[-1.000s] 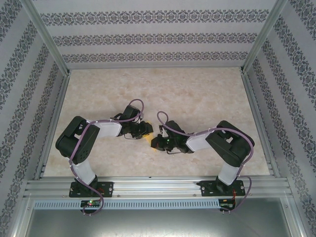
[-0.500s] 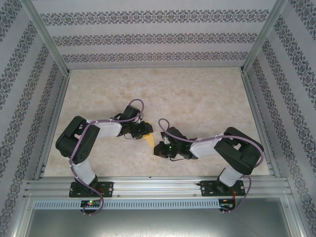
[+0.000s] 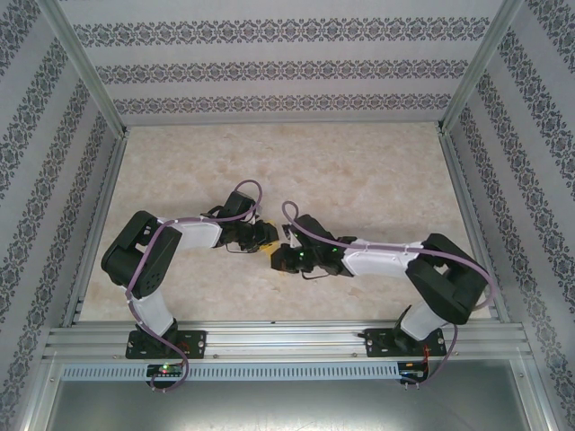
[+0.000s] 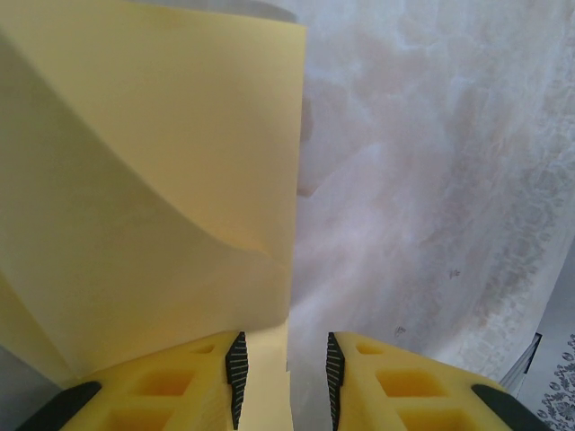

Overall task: Fold a paper plane with a square sheet of paper (pick it up from the middle)
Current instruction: Fold the wing for the fifth time at the center of the table.

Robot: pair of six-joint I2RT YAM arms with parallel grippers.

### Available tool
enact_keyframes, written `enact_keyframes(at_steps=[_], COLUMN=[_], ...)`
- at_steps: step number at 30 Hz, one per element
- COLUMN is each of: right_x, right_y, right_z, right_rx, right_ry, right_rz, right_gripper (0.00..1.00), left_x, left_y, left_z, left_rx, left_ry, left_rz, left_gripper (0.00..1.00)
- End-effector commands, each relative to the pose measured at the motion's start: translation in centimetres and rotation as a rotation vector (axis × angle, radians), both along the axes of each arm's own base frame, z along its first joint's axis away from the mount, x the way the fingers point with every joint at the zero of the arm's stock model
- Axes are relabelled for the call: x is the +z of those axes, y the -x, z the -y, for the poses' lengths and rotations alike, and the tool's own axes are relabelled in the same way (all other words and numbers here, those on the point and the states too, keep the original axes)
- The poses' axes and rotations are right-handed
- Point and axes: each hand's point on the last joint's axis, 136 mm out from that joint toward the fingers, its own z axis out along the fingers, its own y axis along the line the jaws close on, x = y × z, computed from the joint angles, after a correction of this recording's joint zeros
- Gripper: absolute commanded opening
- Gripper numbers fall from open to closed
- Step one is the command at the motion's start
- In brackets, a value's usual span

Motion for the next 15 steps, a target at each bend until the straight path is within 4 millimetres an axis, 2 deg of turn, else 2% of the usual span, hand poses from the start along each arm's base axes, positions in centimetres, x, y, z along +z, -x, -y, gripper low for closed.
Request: enact_keyframes(at_steps=[1, 6, 15], right_x=[-1.7, -5.9, -8.1], right_y=[0.1, 0.0, 2.7], right_z=[-0.7, 2.4, 5.7], right_rx=[0.039, -0.036, -0.123], right_ry=[0.048, 0.182, 0.133], right_rz=[-0.006, -0.058, -0.184], right_gripper=[0.1, 0.09, 0.1], left_x=[-4.1, -4.1, -4.5], left_y=[2.2, 2.1, 2.3], left_z=[-2.7, -2.7, -3.3], left_rx=[0.019, 0.017, 0.025], left_ry=[-0.15, -0.154, -0.176], left_rz=[-0.119, -0.116, -0.123], left_gripper=[0.34, 0.34, 0.33])
